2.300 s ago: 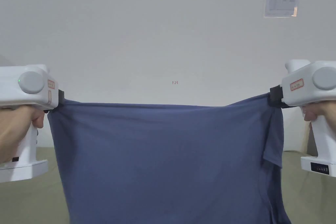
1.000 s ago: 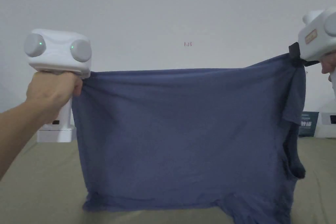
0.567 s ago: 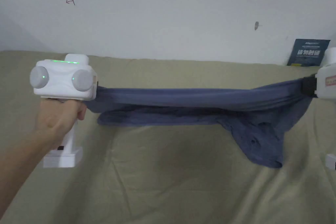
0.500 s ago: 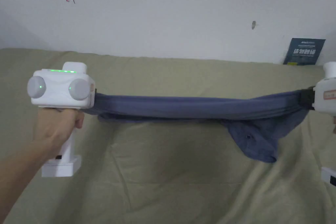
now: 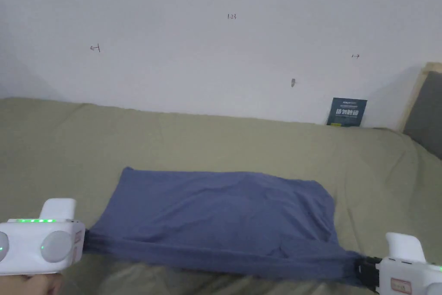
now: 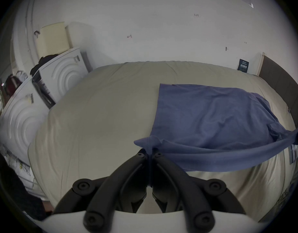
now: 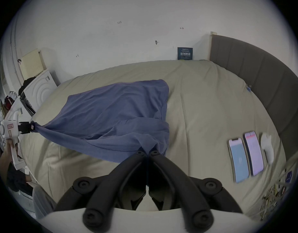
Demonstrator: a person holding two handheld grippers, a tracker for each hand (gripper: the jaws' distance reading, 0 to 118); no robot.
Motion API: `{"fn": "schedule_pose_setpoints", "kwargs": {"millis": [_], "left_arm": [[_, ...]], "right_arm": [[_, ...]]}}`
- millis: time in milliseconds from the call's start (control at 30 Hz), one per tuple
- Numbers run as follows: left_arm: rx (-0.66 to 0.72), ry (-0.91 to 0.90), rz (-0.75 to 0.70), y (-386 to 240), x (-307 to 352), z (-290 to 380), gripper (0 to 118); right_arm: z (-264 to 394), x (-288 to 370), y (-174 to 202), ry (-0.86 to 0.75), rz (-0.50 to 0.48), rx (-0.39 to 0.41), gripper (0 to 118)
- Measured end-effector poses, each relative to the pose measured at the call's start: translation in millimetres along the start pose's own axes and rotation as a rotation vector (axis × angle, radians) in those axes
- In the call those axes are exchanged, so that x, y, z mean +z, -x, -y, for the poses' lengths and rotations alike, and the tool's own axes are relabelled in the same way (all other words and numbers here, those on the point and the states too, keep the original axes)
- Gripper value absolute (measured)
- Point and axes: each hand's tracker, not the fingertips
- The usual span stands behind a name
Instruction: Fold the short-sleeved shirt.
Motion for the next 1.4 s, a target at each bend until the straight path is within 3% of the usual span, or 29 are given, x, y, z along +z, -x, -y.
{"fn": "schedule_pose_setpoints", "kwargs": {"millis": [267,333,700,733,767,800,833,867,1000,1100,1133,1167,1200,1233,1300,1400], "left_arm": [[0.012,0.015,0.025,29.9,55.2,93.4,1],[0.029,0.018,0.022,36.9,63.5,107.9,1],[0.071,0.091,0.050,54.1,68.5,142.6,1],[0.070,0.094,0.046,53.6,67.4,143.4,1],[0.072,0.096,0.052,54.2,67.6,144.1,6],[0.076,0.093,0.061,54.7,68.4,144.6,25],[0.074,0.091,0.064,53.2,70.6,145.8,81],[0.072,0.099,0.056,54.5,71.1,146.0,118],[0.087,0.099,0.072,66.9,89.9,162.5,115],[0.077,0.118,0.096,71.2,103.1,150.2,114],[0.081,0.120,0.108,73.8,109.1,151.7,103],[0.086,0.117,0.148,77.0,114.3,155.8,73],[0.086,0.126,0.174,78.3,117.6,158.1,16],[0.086,0.142,0.185,79.1,120.1,156.4,0],[0.027,0.141,0.147,76.4,116.1,157.7,0],[0.046,0.155,0.166,85.5,103.5,155.2,0]], "right_arm": [[84.3,55.4,3.0,0.009,-0.018,0.003,1],[101.4,63.7,-0.3,0.023,-0.048,-0.036,1],[143.1,61.3,-1.8,0.112,-0.044,-0.018,2],[143.4,60.4,-1.6,0.119,-0.050,-0.022,8],[148.0,50.4,-5.2,0.119,-0.042,-0.021,28],[148.4,49.8,-4.7,0.121,-0.019,-0.025,66],[148.0,48.3,-4.9,0.149,0.005,-0.024,114],[148.7,49.0,-6.0,0.165,0.000,-0.030,117],[157.2,57.5,-14.4,0.137,0.022,-0.058,116],[151.8,86.3,0.3,0.127,0.025,-0.046,115],[151.8,89.9,3.8,0.134,0.011,-0.046,103],[157.3,89.6,2.1,0.121,-0.024,-0.049,77],[158.4,91.9,4.9,0.107,-0.018,-0.055,31],[158.7,93.3,9.5,0.099,-0.005,-0.056,0],[153.7,98.8,19.0,0.074,0.018,-0.031,0],[145.8,96.6,24.8,0.094,-0.012,-0.039,0]]}}
